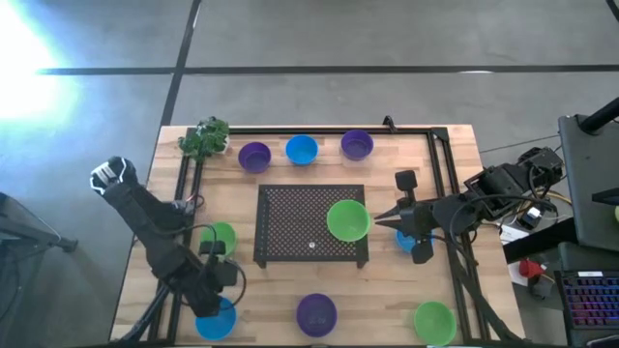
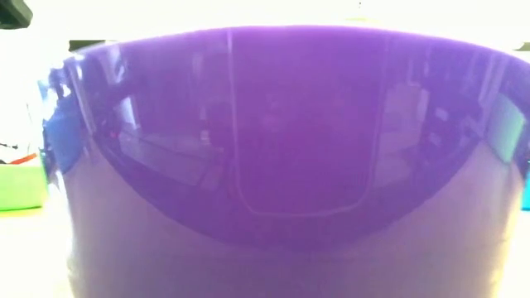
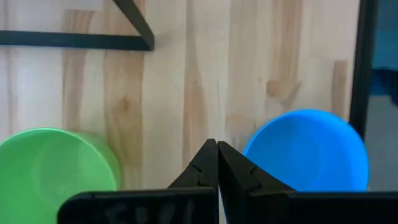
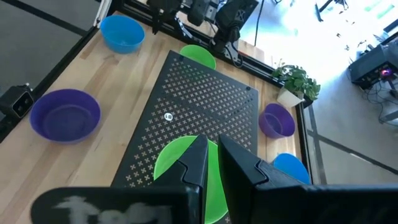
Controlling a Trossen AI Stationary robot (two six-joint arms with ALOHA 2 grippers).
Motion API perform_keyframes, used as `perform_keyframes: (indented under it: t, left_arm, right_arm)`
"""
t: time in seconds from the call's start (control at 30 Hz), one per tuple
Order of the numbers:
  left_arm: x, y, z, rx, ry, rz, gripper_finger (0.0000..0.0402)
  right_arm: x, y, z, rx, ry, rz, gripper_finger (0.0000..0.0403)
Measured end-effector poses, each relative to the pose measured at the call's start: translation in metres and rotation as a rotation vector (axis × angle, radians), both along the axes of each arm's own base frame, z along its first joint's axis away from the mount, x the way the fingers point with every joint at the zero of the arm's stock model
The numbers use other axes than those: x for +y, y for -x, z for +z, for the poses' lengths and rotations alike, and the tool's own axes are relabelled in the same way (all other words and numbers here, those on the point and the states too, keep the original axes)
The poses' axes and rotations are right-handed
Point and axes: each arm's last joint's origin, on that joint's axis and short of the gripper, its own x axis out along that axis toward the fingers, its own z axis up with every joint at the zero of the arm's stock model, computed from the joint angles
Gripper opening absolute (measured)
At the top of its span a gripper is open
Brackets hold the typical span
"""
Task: Pick & Place Mini bowls
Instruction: Put the bottom left blue bowl on the shelf
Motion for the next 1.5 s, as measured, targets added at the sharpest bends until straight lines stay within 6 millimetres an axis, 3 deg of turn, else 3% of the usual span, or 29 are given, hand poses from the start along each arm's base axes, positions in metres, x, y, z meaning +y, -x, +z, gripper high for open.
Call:
perform_keyframes:
  t: [0.33,0.63,0.97,1.2,1.5]
  left_arm:
    - [-0.0011,0.0009,-0.0005,0.045,0.045,0.019,0.0000]
    - [0.0017,0.0030,-0.0044,0.087,0.061,0.176,0.0000]
    - [-0.0023,0.0019,-0.0037,0.065,0.061,-0.005,0.0000]
    - [0.0010,0.0028,-0.0045,0.064,0.049,0.151,0.0000]
    - [0.0029,0.0021,-0.0060,0.023,0.017,0.196,0.0000]
  right_arm:
    - [0.0000,0.0000,0.0000,-0.001,-0.004,-0.002,0.0034]
    - [0.0000,-0.0001,0.0001,-0.001,-0.004,-0.002,0.0034]
    - [0.0000,-0.0001,0.0001,-0.001,-0.007,-0.004,0.0034]
    - [0.0000,-0.0001,0.0000,-0.001,-0.007,-0.004,0.0034]
    - [0.0000,-0.0001,0.0001,-0.001,-0.007,-0.004,0.0034]
